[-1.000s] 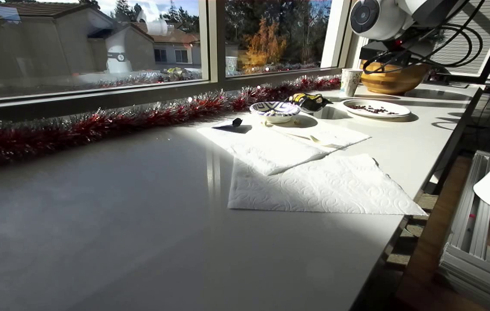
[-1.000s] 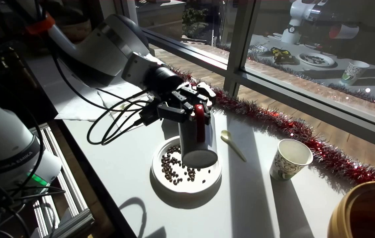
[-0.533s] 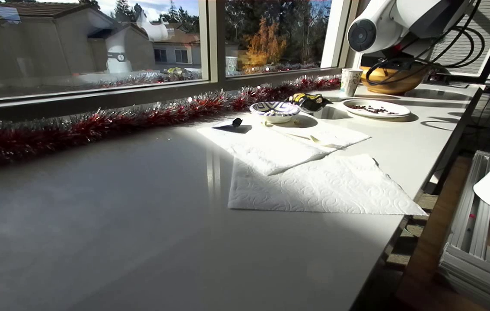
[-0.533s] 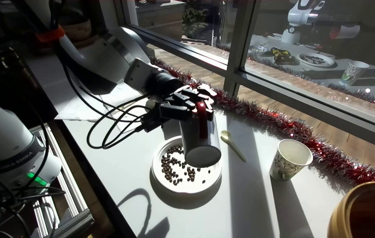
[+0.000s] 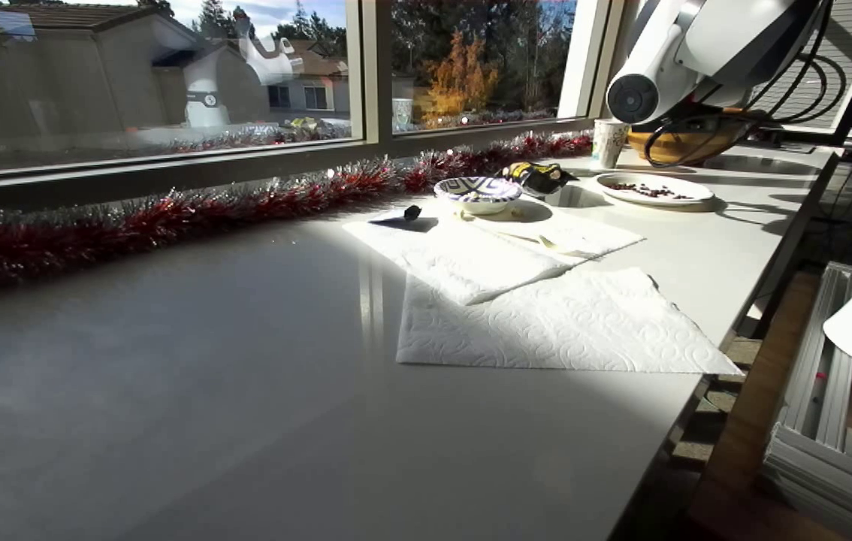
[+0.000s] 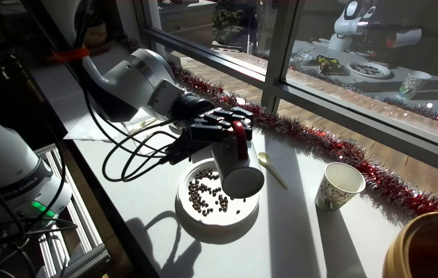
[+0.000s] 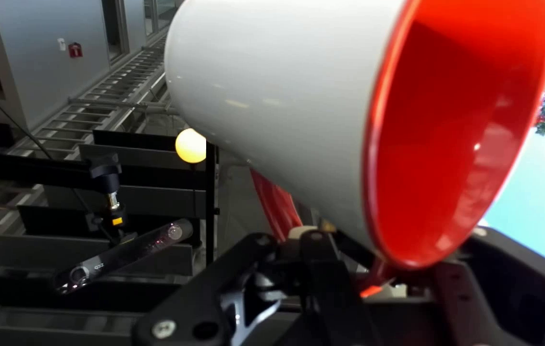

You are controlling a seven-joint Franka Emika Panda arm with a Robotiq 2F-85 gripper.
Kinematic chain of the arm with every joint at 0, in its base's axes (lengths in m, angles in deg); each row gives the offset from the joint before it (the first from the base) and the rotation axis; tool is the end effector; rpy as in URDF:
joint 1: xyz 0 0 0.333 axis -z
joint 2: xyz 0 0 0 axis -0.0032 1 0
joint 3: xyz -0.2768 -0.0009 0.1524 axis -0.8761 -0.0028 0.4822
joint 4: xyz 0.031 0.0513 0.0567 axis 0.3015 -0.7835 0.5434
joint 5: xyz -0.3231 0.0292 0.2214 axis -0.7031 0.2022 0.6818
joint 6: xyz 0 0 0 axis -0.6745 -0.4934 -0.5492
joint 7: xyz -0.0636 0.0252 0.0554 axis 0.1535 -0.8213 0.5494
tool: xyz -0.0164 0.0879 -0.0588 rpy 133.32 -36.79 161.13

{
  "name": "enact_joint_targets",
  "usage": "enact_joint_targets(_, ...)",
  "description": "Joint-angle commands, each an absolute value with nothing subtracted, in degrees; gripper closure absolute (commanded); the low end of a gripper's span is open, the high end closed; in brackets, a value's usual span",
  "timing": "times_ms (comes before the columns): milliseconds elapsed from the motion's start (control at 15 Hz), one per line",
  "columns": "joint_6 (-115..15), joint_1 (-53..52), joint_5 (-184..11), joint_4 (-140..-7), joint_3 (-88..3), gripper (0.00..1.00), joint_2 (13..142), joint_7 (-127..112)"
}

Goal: Pour out the beans from the cup

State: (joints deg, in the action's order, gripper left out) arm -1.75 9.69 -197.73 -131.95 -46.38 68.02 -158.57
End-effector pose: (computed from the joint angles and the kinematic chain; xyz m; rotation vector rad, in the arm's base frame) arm 0.3625 -0.2236 0.2567 1.1042 -0.9544 1.3048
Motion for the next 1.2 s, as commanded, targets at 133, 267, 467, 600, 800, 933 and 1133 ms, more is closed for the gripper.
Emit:
enact_joint_targets(133,4.0,9.4,-201.9,-132.9,-46.0,0.98,71.2,-160.8)
enact_joint_targets(267,5.1,9.3,-202.3,-133.3,-45.7,0.98,72.1,-160.8)
enact_joint_targets(467,6.4,9.2,-202.6,-133.9,-45.2,0.98,73.1,-160.8)
enact_joint_targets(600,7.1,9.0,-203.1,-134.4,-44.9,0.98,73.4,-160.8)
enact_joint_targets(800,8.1,8.9,-203.7,-135.2,-44.5,0.98,73.7,-160.5)
enact_joint_targets(933,8.5,8.8,-203.8,-135.4,-44.2,0.98,73.9,-160.5)
enact_joint_targets(1133,8.7,8.7,-203.8,-135.7,-44.2,0.98,74.0,-160.4)
